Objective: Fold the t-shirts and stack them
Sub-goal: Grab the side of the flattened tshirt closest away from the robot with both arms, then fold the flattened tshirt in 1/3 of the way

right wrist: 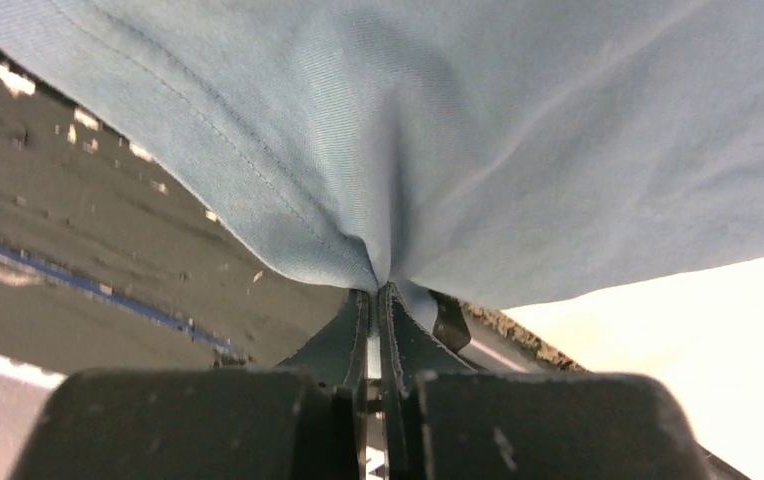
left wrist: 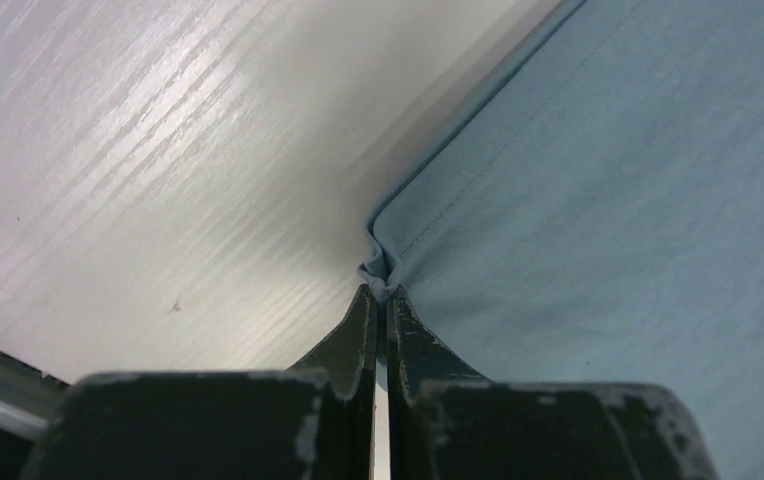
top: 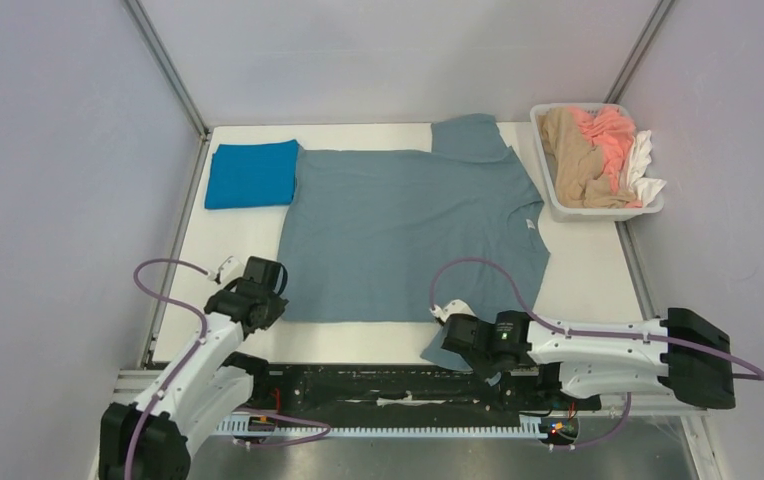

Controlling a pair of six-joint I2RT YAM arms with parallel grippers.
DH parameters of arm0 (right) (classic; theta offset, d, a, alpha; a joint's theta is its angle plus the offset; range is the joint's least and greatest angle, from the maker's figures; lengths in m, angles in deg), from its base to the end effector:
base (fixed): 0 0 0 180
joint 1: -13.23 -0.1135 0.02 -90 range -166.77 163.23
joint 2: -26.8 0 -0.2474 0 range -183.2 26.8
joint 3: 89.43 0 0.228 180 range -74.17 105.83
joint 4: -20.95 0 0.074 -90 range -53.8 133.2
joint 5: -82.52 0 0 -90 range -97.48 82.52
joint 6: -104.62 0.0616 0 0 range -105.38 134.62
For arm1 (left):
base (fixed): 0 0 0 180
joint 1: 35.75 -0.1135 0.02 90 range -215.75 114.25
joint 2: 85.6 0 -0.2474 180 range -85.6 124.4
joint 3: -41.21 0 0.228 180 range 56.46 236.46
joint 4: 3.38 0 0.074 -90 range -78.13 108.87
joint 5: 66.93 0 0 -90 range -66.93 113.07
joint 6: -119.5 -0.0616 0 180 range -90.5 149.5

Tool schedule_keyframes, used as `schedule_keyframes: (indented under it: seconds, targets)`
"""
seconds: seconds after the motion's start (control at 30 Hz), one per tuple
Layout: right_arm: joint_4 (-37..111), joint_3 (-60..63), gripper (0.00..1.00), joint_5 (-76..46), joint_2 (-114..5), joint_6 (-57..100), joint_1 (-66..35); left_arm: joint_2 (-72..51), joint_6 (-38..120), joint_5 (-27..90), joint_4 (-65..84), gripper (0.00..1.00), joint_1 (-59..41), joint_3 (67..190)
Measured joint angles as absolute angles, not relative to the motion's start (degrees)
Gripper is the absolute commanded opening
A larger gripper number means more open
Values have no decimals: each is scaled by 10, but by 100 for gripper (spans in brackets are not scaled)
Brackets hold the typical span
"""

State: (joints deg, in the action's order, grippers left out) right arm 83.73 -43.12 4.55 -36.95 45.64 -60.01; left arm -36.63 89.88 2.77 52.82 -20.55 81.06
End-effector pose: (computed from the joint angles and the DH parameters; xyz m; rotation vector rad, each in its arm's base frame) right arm 0.0558 0.1408 0.1348 -1.0101 2.6883 0.0082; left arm 0.1385 -0.0155 0.1443 -1.0882 2.3515 0.0192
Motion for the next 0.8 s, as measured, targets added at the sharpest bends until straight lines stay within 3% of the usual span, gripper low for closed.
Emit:
schedule_keyframes:
  seconds: [0.37, 0.57, 0.8]
  targets:
    - [946, -417, 0, -6, -270, 468, -601, -526, 914, 108, 617, 2, -202, 807]
    - [966, -356, 0, 92, -281, 491, -589, -519, 918, 113, 622, 2, -200, 809]
    - [912, -286, 0, 250, -309, 460, -437, -410, 918, 122, 554, 2, -199, 824]
